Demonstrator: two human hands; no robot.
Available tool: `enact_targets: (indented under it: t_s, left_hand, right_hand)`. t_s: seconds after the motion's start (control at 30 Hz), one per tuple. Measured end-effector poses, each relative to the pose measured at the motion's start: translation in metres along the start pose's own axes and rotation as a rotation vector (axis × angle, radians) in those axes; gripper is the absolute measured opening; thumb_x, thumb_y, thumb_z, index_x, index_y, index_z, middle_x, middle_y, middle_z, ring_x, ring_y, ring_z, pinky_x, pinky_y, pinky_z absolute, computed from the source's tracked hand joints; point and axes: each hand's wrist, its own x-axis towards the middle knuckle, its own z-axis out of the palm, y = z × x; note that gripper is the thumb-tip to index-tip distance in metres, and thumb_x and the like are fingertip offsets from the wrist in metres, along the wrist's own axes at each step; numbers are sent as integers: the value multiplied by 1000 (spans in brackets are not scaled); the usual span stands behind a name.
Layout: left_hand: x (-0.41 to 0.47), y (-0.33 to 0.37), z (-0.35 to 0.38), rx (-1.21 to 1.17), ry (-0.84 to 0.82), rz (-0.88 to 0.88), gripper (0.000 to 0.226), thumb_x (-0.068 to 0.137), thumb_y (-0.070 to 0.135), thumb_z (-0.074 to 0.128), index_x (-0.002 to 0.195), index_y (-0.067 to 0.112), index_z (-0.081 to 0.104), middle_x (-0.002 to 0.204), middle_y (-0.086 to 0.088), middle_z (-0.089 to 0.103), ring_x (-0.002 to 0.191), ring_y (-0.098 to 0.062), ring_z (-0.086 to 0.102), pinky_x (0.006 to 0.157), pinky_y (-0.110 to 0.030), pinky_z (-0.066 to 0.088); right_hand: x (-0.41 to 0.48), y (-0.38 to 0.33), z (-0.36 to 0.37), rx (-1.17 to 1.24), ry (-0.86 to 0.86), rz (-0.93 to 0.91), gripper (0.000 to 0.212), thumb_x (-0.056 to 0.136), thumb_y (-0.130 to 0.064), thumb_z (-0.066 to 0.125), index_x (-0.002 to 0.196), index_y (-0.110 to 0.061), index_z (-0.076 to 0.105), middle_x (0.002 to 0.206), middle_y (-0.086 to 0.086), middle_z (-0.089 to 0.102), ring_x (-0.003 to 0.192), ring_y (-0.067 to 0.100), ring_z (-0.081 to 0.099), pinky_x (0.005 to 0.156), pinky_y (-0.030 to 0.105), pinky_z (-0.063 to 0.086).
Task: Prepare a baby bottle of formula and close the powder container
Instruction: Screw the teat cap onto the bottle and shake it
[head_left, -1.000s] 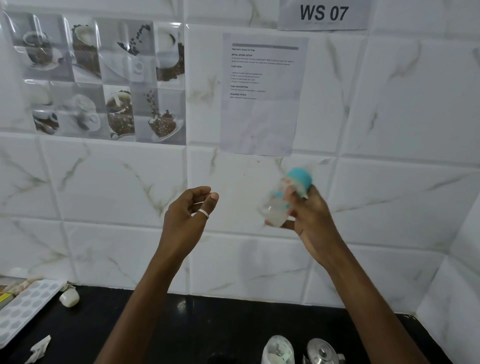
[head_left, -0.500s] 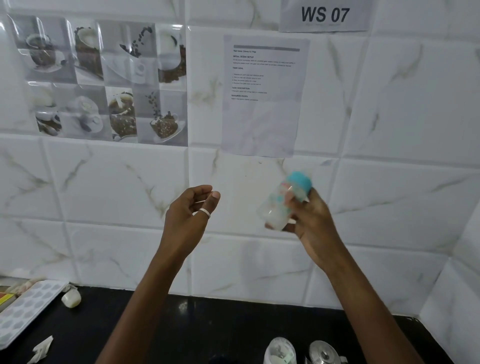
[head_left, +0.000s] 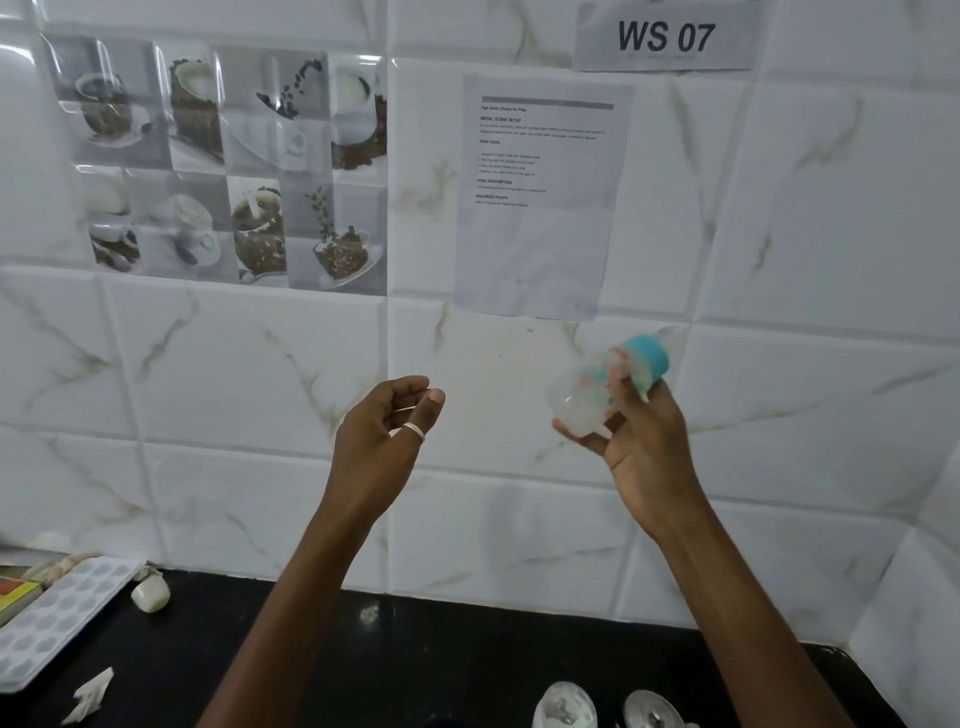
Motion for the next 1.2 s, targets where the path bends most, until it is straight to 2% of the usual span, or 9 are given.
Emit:
enact_targets:
  t_s: [0.1, 0.3, 0.47, 0.53, 0.63, 0.83, 1.0, 1.13, 1.2]
  left_hand:
    - [1, 1, 0, -7, 4, -10, 30, 94, 48, 71, 119, 32, 70, 110, 10, 77, 107, -10, 72, 102, -44, 57]
    - [-1, 0, -1, -12, 4, -17, 26, 93, 49, 71, 116, 35, 70, 108, 15, 76, 107, -7, 72, 101, -43, 57]
    - [-1, 0, 1, -2, 7, -22, 27, 94, 48, 71, 117, 35, 70, 109, 13, 76, 107, -8, 72, 102, -44, 57]
    - [-2, 0, 3, 0, 0, -22, 27, 93, 49, 71, 117, 35, 70, 108, 14, 76, 106, -7, 72, 102, -44, 57]
    - [-2, -1, 1, 10, 0, -14, 29, 94, 49, 71, 118, 34, 70, 109, 14, 76, 106, -7, 72, 101, -43, 57]
    - [-1, 0, 0, 6, 11, -19, 26, 94, 48, 71, 117, 34, 70, 109, 12, 76, 107, -9, 72, 102, -44, 57]
    - [-3, 0, -3, 18, 10, -15, 30, 94, 49, 70, 119, 32, 70, 111, 11, 76, 108, -10, 72, 102, -44, 57]
    - [-2, 1, -3, 26, 11, -13, 32, 94, 50, 69, 120, 32, 69, 113, 10, 75, 109, -11, 71, 102, -45, 57]
    - [-3, 1, -2, 21, 6, -13, 32, 93, 50, 69, 120, 32, 69, 112, 10, 76, 109, -12, 72, 102, -45, 57]
  right_hand:
    - [-8, 10, 3, -297, -137, 90, 66, 73, -39, 83, 130, -21, 57, 117, 4, 73, 114, 31, 70, 84, 56, 61]
    - [1, 1, 0, 86, 72, -45, 61, 88, -33, 68, 139, -7, 50, 124, 12, 69, 116, 35, 68, 78, 56, 61]
    - [-9, 16, 3, -278, -121, 99, 54, 83, -36, 79, 129, -21, 57, 120, 5, 72, 114, 32, 70, 84, 57, 60]
    - [-7, 12, 2, -194, -107, 57, 60, 77, -37, 80, 130, -20, 58, 115, 3, 74, 112, 31, 71, 80, 54, 62]
    - [1, 2, 2, 92, 14, -31, 56, 89, -33, 69, 137, -10, 53, 123, 11, 70, 113, 35, 70, 75, 54, 61]
    - [-8, 17, 5, -291, -165, 57, 60, 79, -40, 79, 132, -22, 56, 121, 3, 72, 116, 30, 69, 82, 49, 62]
    - [-1, 7, 6, 65, 12, -67, 61, 87, -35, 71, 140, -12, 50, 129, 13, 66, 117, 33, 68, 80, 57, 60]
    - [-11, 17, 12, -236, -128, 34, 66, 76, -41, 80, 133, -20, 54, 121, 4, 72, 116, 31, 69, 84, 52, 61]
    - [-12, 14, 13, -187, -139, 21, 72, 70, -41, 82, 133, -19, 55, 120, 4, 72, 115, 31, 69, 81, 50, 62]
